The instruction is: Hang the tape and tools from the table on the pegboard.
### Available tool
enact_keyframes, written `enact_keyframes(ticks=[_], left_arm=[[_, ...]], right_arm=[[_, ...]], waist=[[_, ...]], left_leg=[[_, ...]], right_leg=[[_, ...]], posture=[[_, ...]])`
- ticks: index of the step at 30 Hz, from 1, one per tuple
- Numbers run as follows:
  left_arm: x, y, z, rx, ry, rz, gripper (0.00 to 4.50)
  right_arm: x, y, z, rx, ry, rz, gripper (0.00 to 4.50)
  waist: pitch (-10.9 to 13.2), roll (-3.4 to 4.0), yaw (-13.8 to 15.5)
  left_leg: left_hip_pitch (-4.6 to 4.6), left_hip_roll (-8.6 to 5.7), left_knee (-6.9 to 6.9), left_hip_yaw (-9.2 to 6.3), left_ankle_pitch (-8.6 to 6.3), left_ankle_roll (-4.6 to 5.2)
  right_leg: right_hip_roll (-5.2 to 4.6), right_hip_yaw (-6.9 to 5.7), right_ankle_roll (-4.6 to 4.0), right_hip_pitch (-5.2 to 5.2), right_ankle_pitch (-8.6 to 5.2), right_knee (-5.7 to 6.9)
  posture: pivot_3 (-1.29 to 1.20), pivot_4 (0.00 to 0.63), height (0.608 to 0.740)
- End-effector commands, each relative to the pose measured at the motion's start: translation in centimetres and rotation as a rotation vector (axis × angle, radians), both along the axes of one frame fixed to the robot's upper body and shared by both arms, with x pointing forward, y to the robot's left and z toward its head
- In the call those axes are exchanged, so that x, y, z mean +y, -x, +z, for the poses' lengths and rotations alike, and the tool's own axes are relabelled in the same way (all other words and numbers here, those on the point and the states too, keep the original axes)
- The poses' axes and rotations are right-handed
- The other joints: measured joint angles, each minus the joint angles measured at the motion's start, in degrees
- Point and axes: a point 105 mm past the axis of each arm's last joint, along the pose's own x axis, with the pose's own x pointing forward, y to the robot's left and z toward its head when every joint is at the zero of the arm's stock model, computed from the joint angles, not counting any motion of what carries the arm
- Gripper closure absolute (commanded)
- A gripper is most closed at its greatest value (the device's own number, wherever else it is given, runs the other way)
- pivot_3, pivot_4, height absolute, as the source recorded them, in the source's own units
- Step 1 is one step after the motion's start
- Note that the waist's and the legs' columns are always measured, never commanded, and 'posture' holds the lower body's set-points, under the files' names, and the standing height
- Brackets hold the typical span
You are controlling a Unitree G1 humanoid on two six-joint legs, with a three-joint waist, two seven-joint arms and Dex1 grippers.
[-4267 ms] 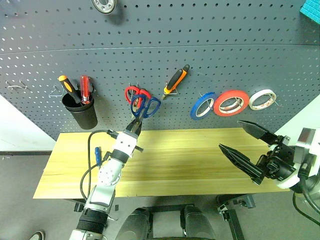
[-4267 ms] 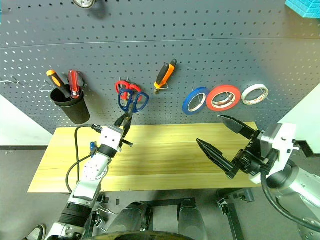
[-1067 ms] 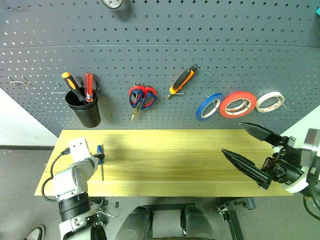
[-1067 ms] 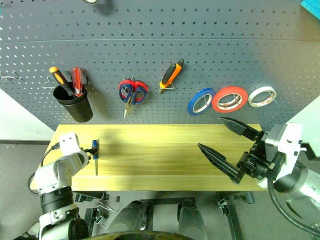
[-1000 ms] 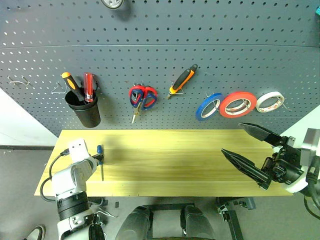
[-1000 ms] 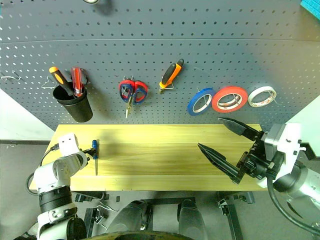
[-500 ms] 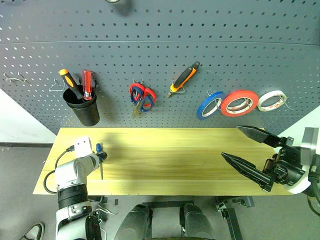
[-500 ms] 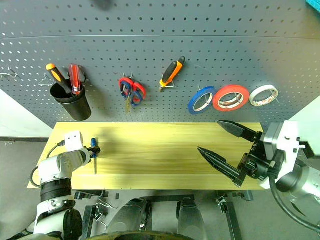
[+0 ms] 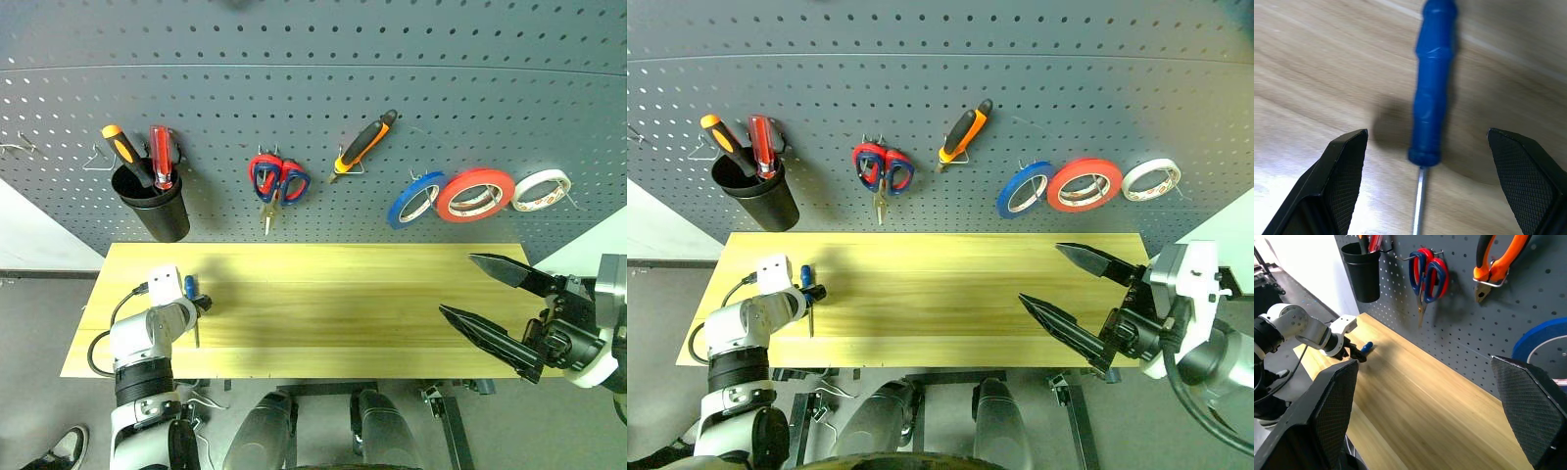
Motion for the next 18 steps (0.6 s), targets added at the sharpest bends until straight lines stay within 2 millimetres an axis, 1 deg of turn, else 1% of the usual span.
enact_keyframes(ticks=[1,4,6,8,9,14,15,18], left_arm=[[0.5,0.3,0.4,-0.008,-0.022,0.008,0.43],[0.3,0.2,0.2,-0.01,-0.022,0.002,0.43],[0.1,0.1,0.3,-0.014,-0.024,-0.006,0.8],[-0.1,-0.2,0.5,-0.021,-0.026,-0.016,1.3],[-0.1,-0.3,0.5,-0.022,-0.027,-0.019,1.3],[-0.2,-0.9,0.8,-0.037,-0.035,-0.036,2.61],[-0.2,-1.0,0.8,-0.039,-0.038,-0.039,3.03],[-0.3,-1.3,0.9,-0.046,-0.047,-0.051,4.0]], right_arm=[[0.5,0.4,0.6,-0.022,0.01,0.021,0.0],[0.5,0.5,0.6,-0.015,0.009,0.02,0.0],[0.5,0.6,0.5,-0.01,0.009,0.019,0.0],[0.6,0.7,0.5,-0.007,0.008,0.017,0.0],[0.6,0.7,0.4,-0.006,0.008,0.016,0.0],[0.6,0.9,0.4,-0.001,0.007,0.011,0.0],[0.6,0.9,0.3,0.001,0.008,0.01,0.0],[0.6,1.0,0.3,0.004,0.008,0.007,0.0]], waist=[[0.19,-0.03,0.0],[0.34,-0.05,0.0],[0.41,-0.03,0.0],[0.43,-0.03,0.0],[0.45,-0.03,0.0],[0.73,-0.08,0.0],[0.77,-0.09,0.0],[0.87,-0.13,-0.05]], left_leg=[[-0.01,0.0,0.0,0.0,0.0,0.0],[-0.02,0.0,-0.01,0.0,0.0,0.0],[-0.02,0.0,-0.01,0.0,-0.01,0.01],[-0.03,0.0,-0.01,0.0,-0.02,0.01],[-0.03,0.0,-0.02,0.0,-0.02,0.01],[-0.03,0.0,-0.02,0.0,-0.02,0.0],[-0.04,0.0,-0.02,0.0,-0.02,0.0],[-0.06,0.0,-0.03,0.01,-0.03,0.0]], right_leg=[[0.0,0.0,0.0,0.0,0.0,0.0],[-0.01,0.0,0.0,-0.01,0.0,-0.02],[-0.02,0.0,0.0,-0.01,0.0,-0.03],[-0.02,0.0,0.0,-0.02,0.0,-0.03],[-0.02,0.0,0.0,-0.02,0.0,-0.04],[-0.02,-0.01,0.01,-0.02,0.0,-0.04],[-0.02,-0.01,0.01,-0.03,0.0,-0.04],[-0.02,-0.01,0.01,-0.05,-0.01,-0.06]], posture=[[-0.07,0.258,0.72],[-0.07,0.262,0.72],[-0.07,0.262,0.72],[-0.07,0.263,0.72],[-0.07,0.263,0.72],[-0.07,0.263,0.72],[-0.07,0.263,0.72],[-0.07,0.261,0.72]])
